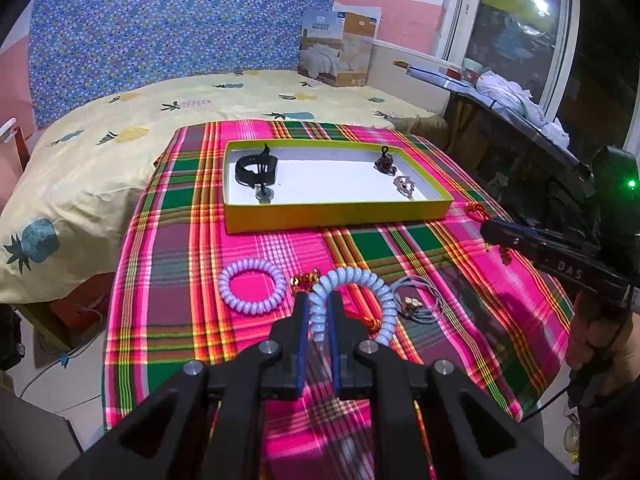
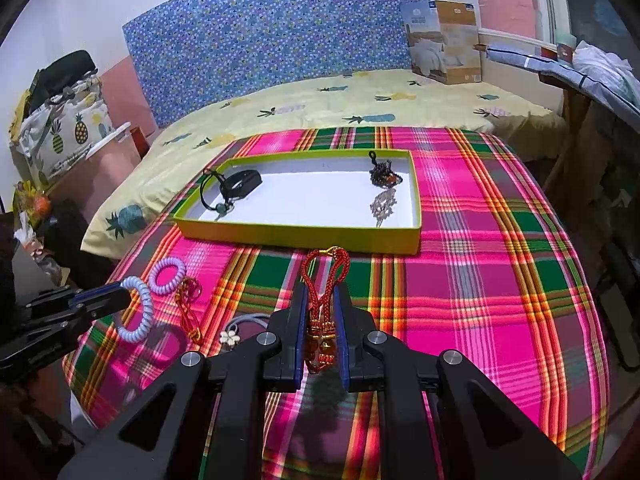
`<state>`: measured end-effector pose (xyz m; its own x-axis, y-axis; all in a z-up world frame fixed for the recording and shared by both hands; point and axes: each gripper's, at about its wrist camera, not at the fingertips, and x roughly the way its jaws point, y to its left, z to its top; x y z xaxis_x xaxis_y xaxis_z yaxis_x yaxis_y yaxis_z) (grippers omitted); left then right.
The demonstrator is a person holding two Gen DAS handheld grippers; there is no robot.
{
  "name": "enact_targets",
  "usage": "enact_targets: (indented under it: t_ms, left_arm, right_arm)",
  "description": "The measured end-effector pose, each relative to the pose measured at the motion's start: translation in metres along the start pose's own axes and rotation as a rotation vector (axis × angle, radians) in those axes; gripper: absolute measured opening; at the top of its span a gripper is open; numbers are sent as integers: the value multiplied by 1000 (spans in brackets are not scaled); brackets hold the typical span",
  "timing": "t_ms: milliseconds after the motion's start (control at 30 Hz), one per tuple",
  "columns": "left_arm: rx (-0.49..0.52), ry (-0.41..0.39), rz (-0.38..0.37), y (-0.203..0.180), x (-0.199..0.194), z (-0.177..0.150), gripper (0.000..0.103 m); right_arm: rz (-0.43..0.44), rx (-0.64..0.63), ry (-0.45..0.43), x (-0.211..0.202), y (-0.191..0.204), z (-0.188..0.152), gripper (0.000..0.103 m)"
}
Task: Organize jewelry
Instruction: 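Grasp the white coiled hair tie with the left tool while the right tool grasps the red tasseled charm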
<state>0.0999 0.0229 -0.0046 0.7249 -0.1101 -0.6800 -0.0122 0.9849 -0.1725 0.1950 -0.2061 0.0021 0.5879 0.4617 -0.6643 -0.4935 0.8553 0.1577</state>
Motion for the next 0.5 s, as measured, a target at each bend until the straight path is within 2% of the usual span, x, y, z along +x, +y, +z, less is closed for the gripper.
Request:
enact_targets:
  t_ms: [500]
  left_arm:
    - [7,-26,28,13,8,29,10]
  right_arm:
    - [11,-21,-31,2,-3,25,13]
